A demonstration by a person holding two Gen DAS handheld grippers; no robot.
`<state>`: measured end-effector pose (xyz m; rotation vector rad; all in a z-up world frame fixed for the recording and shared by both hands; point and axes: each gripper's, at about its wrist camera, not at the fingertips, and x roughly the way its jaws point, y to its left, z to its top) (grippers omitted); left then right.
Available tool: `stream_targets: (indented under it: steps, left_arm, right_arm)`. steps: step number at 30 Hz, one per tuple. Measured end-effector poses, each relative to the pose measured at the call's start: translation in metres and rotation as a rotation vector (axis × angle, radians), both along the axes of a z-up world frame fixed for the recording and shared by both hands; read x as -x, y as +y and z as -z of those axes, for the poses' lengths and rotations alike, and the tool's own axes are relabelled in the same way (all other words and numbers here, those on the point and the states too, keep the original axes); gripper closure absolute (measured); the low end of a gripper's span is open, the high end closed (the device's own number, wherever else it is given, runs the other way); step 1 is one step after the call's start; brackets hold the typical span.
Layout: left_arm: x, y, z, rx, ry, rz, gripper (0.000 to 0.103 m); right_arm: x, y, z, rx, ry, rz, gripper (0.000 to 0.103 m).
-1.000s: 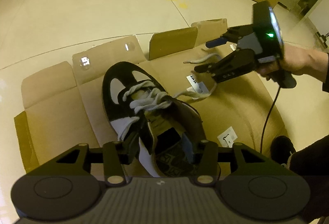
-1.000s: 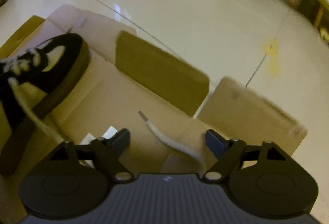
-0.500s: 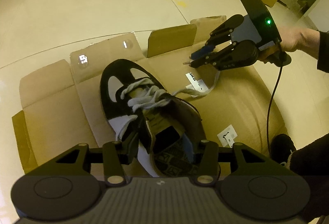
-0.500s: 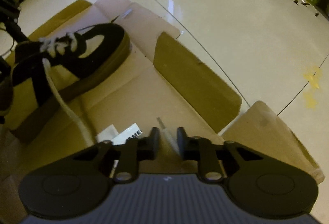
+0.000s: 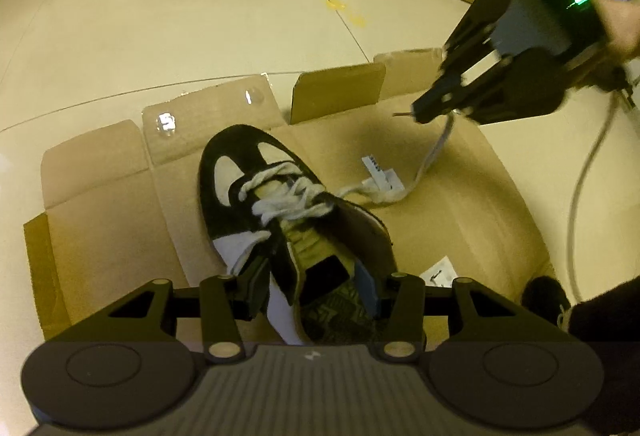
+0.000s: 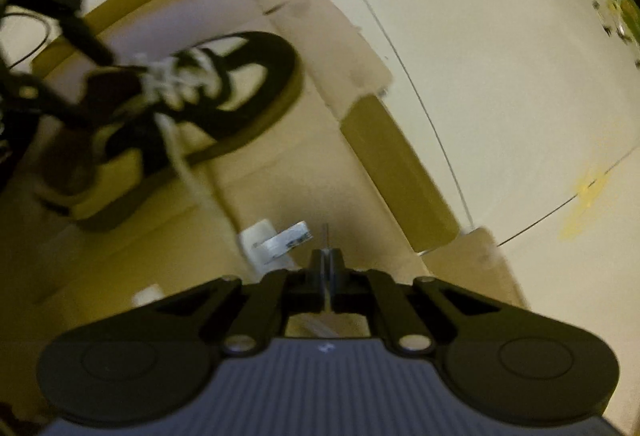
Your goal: Lace up shoes with both hands
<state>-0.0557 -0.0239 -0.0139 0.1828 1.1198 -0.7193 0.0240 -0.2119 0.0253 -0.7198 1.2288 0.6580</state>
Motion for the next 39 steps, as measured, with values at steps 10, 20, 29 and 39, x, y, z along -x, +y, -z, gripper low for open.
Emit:
stream_targets:
  steps: [10,20,29,39]
  left_arm:
    - [0.010,0.005,-0.001,-0.014,-0.003,-0.018,0.023]
    - [0.011,0.007,-0.006,0.040,0.008,-0.032,0.022]
    - [0.013,0.010,-0.009,0.076,0.007,-0.038,0.022]
    - [0.013,0.016,-0.009,0.112,-0.034,-0.063,0.036]
  right_arm:
    - [0.033,0.011,-0.098,0.174,0.012,-0.148,0.102]
    - [0.045,0.024,-0.139,0.287,-0.014,-0.224,0.102]
    - [0.044,0.035,-0.149,0.314,-0.028,-0.256,0.102]
    - [0.043,0.048,-0.118,0.147,-0.038,-0.220,0.101]
